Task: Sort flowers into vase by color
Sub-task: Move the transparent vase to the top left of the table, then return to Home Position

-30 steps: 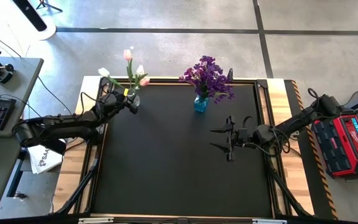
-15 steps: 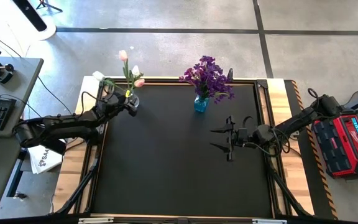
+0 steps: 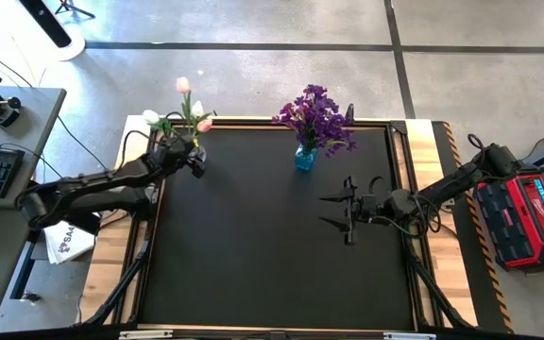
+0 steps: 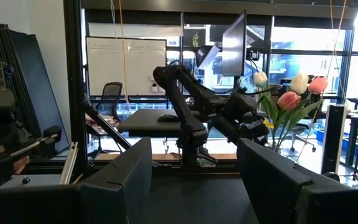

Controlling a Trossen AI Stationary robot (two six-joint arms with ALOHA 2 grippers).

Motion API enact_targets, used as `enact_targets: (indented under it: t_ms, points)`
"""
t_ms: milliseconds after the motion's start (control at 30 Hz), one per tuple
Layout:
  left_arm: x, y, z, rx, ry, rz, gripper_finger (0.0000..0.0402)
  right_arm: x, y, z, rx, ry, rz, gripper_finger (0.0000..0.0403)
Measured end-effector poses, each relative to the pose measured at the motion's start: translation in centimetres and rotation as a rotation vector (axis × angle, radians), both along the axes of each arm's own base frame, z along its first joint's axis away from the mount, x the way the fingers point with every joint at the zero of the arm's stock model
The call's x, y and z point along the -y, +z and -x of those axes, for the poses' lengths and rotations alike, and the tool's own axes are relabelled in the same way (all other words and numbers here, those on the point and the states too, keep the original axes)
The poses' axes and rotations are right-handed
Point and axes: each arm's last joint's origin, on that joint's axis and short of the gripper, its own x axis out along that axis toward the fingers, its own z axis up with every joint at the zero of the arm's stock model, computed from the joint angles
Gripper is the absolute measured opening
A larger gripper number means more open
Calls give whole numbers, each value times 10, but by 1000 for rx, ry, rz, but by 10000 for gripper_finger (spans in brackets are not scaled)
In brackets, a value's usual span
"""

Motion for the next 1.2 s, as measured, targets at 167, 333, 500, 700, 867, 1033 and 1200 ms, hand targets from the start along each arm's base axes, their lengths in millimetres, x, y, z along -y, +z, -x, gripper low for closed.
enact_targets:
  t_ms: [167, 333, 500, 700, 867, 1033, 1200]
  points:
    - [1, 8, 2, -22, 42, 32, 300, 0, -1, 0, -7, 0, 2, 209]
    - [2, 12, 4, -47, 82, 7, 300, 0, -1, 0, -10, 1, -1, 209]
    - [5, 13, 5, -52, 78, 3, 300, 0, -2, 0, -16, 1, 2, 209]
    - [7, 10, 8, -59, 100, 47, 301, 0, -2, 0, -18, 1, 1, 209]
    - [10, 7, 11, -33, 153, 105, 303, 0, -2, 0, -21, 2, 0, 209]
    - [14, 1, 15, -1, 243, 192, 303, 0, -2, 0, -21, 2, 0, 209]
    - [22, -2, 13, 69, 278, 267, 303, 0, -2, 0, -22, 2, 1, 209]
